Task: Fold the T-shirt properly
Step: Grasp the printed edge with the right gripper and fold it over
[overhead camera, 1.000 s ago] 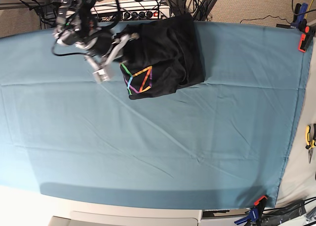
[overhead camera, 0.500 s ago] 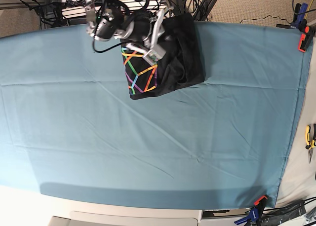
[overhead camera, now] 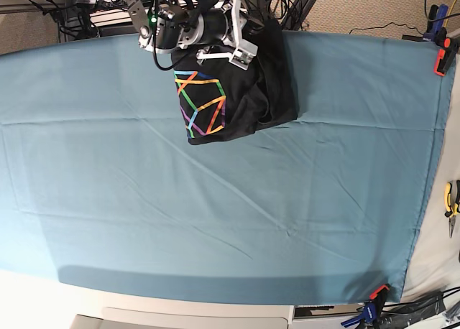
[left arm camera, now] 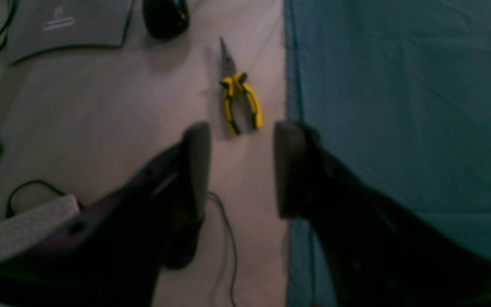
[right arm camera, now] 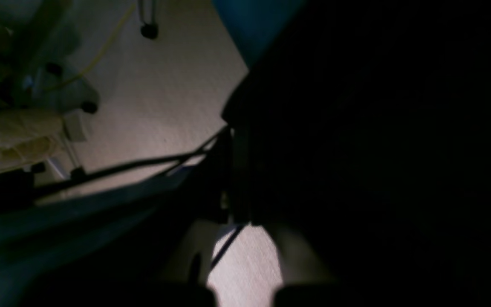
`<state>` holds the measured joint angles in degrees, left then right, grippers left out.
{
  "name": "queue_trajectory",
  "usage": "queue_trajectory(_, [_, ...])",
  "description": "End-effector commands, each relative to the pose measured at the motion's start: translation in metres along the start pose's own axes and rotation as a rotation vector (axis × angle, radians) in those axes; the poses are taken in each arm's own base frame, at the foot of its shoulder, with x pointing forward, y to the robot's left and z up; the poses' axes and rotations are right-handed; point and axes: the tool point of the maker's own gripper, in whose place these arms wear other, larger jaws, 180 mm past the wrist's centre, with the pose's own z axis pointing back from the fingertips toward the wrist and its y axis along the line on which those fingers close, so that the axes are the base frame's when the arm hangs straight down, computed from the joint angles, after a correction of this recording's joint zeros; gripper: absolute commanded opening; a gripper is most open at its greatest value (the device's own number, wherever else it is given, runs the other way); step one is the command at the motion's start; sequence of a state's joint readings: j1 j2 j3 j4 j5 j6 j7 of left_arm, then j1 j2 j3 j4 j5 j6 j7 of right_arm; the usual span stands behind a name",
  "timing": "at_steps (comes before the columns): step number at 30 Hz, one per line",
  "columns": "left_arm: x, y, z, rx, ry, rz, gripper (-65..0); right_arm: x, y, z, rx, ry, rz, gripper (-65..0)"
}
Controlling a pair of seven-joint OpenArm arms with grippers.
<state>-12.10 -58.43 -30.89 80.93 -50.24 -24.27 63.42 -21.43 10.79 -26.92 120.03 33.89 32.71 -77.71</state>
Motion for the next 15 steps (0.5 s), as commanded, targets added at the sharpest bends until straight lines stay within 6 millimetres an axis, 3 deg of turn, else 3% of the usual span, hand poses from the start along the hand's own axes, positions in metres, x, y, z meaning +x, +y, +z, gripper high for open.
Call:
queue_trajectory(1, [0.022, 0.01, 0.014, 0.03, -0.057, -0.022, -39.2, -0.005, 0.011, 0.002, 0.033, 0.021, 0.043, -65.0])
queue_trajectory(5, [0.019, 0.01, 0.013, 0.029, -0.047, -0.022, -39.2, 0.006, 0.009, 0.012, 0.006, -0.021, 0.073, -65.0])
queue_trajectory(11, [0.007, 0.008, 0.01, 0.025, -0.014, -0.025, -39.2, 0.056, -0.003, 0.051, -0.105, -0.247, 0.147, -65.0])
queue_trajectory(15, [0.001, 0.007, 0.008, 0.023, 0.004, -0.026, -39.2, 0.07, -0.034, 0.07, -0.248, -0.325, 0.122, -65.0])
